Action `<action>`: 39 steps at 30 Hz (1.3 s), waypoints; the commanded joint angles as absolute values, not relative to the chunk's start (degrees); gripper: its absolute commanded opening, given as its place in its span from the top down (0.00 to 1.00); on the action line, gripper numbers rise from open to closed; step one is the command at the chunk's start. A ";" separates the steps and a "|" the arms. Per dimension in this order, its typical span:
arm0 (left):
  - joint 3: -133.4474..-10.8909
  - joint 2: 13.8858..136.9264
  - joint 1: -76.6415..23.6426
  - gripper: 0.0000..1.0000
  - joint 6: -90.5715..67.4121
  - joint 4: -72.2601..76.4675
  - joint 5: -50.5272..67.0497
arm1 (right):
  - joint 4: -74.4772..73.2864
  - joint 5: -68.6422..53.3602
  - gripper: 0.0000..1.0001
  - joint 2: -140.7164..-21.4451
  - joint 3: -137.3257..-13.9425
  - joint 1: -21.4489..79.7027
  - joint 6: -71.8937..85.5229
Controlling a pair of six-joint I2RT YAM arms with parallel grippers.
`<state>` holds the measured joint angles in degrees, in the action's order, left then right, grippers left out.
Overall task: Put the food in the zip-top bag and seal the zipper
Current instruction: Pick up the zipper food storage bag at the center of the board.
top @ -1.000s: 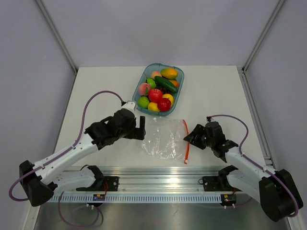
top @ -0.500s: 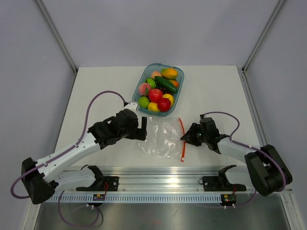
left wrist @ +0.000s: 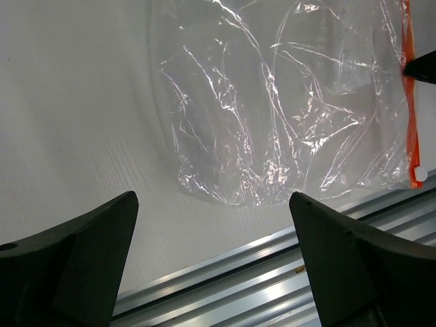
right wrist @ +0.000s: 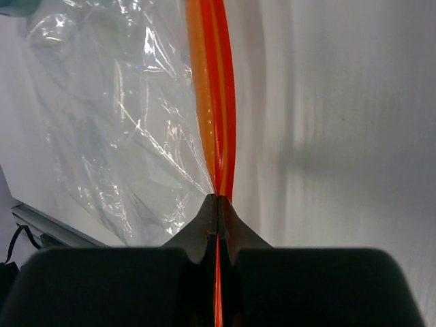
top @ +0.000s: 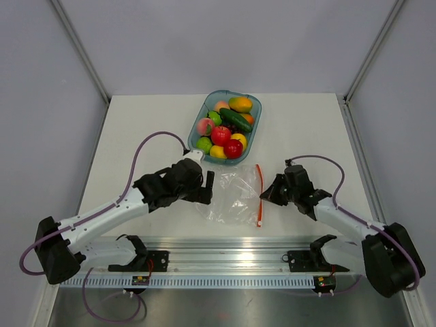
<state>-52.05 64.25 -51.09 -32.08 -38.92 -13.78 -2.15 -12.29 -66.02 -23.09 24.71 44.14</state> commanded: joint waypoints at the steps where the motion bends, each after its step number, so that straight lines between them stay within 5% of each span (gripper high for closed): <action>1: -55.19 63.37 -52.20 0.04 -32.70 -35.86 -12.22 | -12.54 -4.95 1.00 -58.56 -29.35 29.51 43.06; 13: -64.50 65.29 -53.26 0.20 -35.33 -28.04 -2.73 | -20.39 2.37 1.00 -53.35 -37.26 40.86 45.88; 26: -69.70 74.88 -53.17 0.21 -35.07 -28.12 -0.35 | -12.57 1.14 1.00 -57.48 -41.14 48.16 46.22; 39: -50.37 63.90 -54.75 0.33 -34.10 -14.07 3.51 | -15.82 3.69 1.00 -58.62 -45.87 48.16 56.60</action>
